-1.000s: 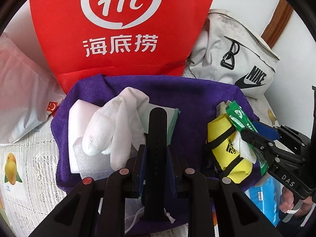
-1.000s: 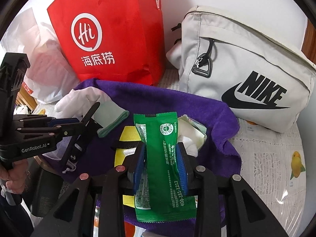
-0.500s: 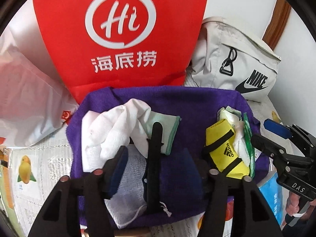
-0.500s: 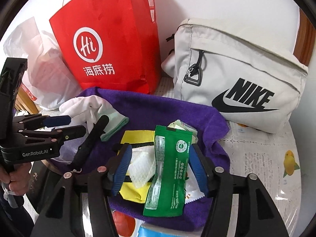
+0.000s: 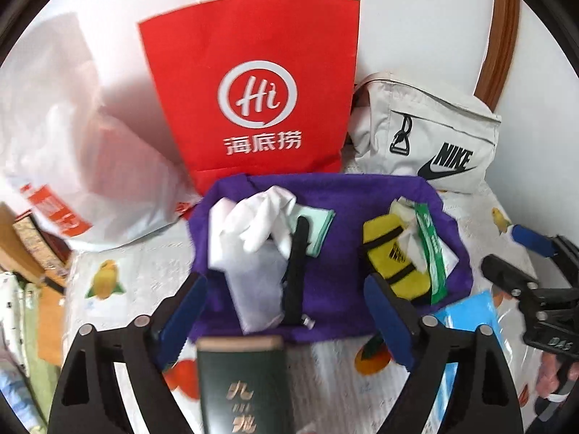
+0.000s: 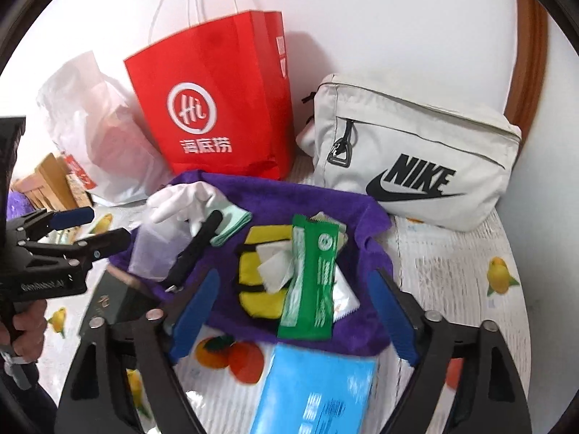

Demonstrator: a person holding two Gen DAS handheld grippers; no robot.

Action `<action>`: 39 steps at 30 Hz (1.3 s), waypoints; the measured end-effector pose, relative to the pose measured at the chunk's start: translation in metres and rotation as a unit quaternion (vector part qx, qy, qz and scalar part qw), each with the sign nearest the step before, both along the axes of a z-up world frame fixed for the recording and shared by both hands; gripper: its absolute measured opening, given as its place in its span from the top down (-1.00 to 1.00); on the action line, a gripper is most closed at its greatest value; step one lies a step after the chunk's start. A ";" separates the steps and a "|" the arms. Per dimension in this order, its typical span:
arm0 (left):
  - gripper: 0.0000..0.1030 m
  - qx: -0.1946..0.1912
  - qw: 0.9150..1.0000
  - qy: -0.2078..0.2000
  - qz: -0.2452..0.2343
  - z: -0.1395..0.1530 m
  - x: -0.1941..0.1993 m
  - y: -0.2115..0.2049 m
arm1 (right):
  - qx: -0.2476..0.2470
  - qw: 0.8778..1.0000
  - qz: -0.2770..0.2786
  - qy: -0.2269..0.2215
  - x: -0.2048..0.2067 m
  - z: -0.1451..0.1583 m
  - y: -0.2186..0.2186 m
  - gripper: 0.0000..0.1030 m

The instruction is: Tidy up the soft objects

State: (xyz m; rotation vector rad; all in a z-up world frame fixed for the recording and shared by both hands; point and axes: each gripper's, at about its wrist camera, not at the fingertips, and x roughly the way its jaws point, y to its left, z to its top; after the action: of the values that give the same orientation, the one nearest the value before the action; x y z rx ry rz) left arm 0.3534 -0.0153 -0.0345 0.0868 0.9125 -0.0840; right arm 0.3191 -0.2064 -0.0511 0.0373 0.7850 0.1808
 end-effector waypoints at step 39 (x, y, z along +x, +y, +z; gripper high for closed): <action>-0.92 -0.021 0.991 -0.128 0.027 0.056 -0.317 -0.023 | 0.021 0.995 -0.027 -0.093 -0.295 0.044 -0.003 -0.94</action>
State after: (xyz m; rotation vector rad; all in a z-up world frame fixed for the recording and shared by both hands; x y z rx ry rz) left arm 0.0363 -0.0382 0.0220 0.0329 0.6565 -0.0401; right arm 0.0245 -0.2096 -0.0074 0.0802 0.5945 0.1466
